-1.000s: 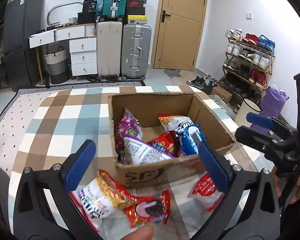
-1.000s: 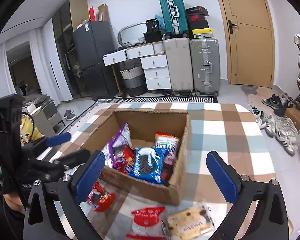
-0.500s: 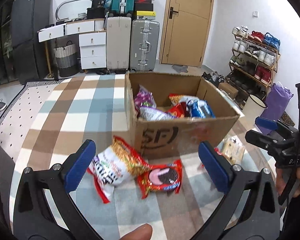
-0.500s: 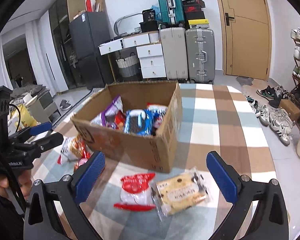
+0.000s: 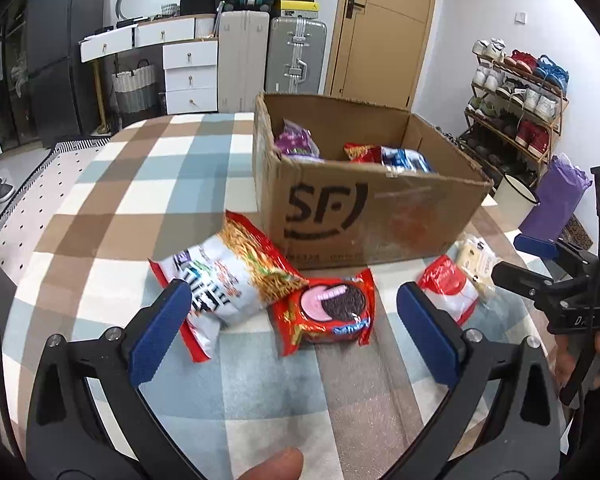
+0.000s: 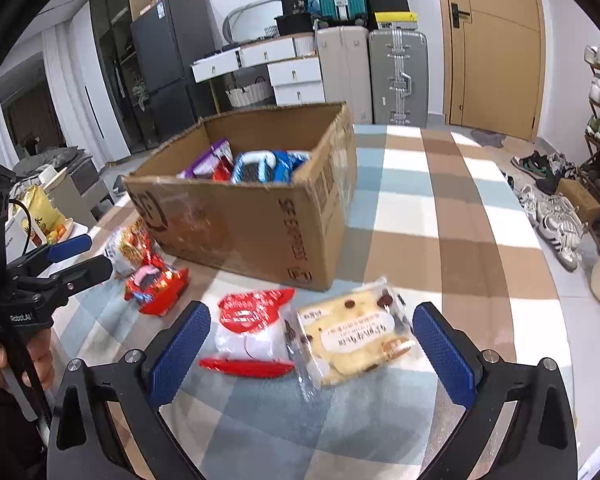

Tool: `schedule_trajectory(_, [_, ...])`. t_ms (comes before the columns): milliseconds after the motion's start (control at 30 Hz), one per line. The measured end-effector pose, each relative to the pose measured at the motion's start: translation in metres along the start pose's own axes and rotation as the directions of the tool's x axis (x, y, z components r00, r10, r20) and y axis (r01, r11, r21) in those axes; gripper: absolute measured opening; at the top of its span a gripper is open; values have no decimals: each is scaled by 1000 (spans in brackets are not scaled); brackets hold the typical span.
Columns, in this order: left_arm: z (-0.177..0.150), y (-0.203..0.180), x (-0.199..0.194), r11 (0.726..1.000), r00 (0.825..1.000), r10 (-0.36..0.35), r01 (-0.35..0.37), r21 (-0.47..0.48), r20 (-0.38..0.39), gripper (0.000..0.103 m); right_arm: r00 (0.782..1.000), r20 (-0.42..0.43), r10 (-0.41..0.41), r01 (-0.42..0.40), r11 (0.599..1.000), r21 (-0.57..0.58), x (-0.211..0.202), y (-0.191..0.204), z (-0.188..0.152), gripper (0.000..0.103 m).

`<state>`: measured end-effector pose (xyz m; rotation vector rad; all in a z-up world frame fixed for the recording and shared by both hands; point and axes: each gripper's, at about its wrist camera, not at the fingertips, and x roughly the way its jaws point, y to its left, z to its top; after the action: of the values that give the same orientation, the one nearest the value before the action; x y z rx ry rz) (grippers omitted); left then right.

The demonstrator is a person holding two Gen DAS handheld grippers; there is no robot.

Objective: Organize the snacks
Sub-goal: 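Move both grippers back toward the remaining snacks on the rug, then grasp the cream bread bun pack with the right gripper while the left grasps the red Oreo pack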

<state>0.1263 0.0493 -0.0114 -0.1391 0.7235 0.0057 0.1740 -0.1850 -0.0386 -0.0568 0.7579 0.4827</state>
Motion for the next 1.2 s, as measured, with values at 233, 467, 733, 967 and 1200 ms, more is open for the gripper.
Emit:
schedule_trajectory(233, [-7,-5,15,1000,999,-17,17,-7,-44,102,999,-34,-13,13,1000,-3,9,-8,-11,103])
schedule_trajectory(467, [-13,-8,29,1000,996,-18,17,-14,-82,102,994,-91,-58,59,998,6,21,-23,-16,103])
schedule_trajectory(733, [-16,-10,48,1000,988,-20,17,-18,-150,102,982,-168,-88,89,996,2,34,-41,-21,103])
schedule_trajectory(967, [-14,-16,64,1000,985,3,-4,-6,-175,102,979,-182,-94,87,995,-45,40,-38,-19,103])
schedule_trajectory(1200, [-10,-15,79,1000,979,18,-21,-15,-203,102,976,-194,-99,84,993,-81,51,-35,-12,103])
